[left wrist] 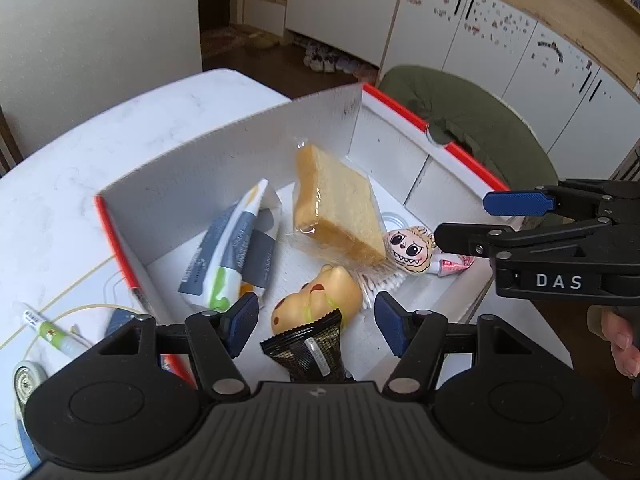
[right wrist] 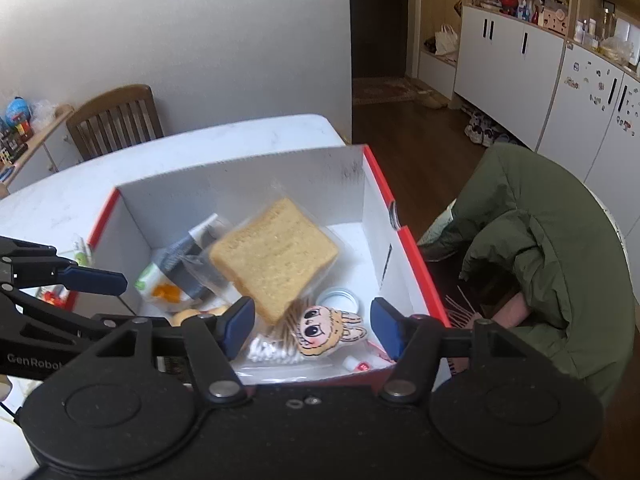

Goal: Organize objects
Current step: 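Open both grippers to drop the snack packet and plush in the box, then move left gripper to the correction tape while right gripper approaches bagged snack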

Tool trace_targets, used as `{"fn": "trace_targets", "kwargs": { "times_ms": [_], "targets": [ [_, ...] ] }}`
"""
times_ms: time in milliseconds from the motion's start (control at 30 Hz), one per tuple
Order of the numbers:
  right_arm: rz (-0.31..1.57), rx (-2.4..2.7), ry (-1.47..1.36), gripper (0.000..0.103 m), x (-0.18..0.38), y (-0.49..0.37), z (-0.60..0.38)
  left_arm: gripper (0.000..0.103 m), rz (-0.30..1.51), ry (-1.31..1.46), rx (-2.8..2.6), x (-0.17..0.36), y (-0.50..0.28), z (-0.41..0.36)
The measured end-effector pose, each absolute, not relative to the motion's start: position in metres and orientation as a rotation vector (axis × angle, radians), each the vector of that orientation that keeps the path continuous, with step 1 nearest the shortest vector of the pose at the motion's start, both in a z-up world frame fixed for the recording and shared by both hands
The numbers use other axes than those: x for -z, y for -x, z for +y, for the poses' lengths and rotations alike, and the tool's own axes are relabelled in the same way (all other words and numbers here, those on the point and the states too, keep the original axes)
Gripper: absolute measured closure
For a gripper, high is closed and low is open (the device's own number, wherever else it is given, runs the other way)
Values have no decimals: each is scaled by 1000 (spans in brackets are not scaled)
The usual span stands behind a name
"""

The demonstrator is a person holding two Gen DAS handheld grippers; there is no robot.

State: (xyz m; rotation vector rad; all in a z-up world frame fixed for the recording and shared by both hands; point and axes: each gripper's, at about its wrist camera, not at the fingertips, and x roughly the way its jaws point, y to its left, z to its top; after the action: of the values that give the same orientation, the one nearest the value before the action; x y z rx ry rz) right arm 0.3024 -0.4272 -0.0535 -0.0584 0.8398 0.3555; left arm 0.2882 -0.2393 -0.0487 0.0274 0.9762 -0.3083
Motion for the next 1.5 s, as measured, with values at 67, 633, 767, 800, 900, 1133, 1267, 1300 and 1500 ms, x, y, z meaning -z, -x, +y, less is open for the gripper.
{"fn": "trace_targets", "kwargs": {
  "times_ms": [67,633,767,800,900,1133,1267,1300,1500],
  "targets": [
    [827,-365,44,37,48,-297,-427,40,958,-14,302,43,-282,-234],
    [692,-446,140,11,9,-236,-371,29,810,42,246,0,-210,-164],
    [691,-465,126,5,6,-225,-352,23,812,71,211,1,-195,-139],
    [690,-472,125,5,6,-222,-347,23,815,77,201,1,-192,-132],
    [697,-492,124,4,6,-213,-330,23,827,91,168,4,-183,-110],
    [731,-541,131,4,13,-193,-289,18,840,131,82,14,-168,-56],
    [748,-577,150,5,19,-183,-263,6,846,128,38,20,-163,-29],
    [751,-583,156,5,21,-181,-257,4,845,125,27,22,-162,-24],
    [783,-620,180,5,34,-174,-223,2,855,106,-6,37,-160,2]
  ]
}}
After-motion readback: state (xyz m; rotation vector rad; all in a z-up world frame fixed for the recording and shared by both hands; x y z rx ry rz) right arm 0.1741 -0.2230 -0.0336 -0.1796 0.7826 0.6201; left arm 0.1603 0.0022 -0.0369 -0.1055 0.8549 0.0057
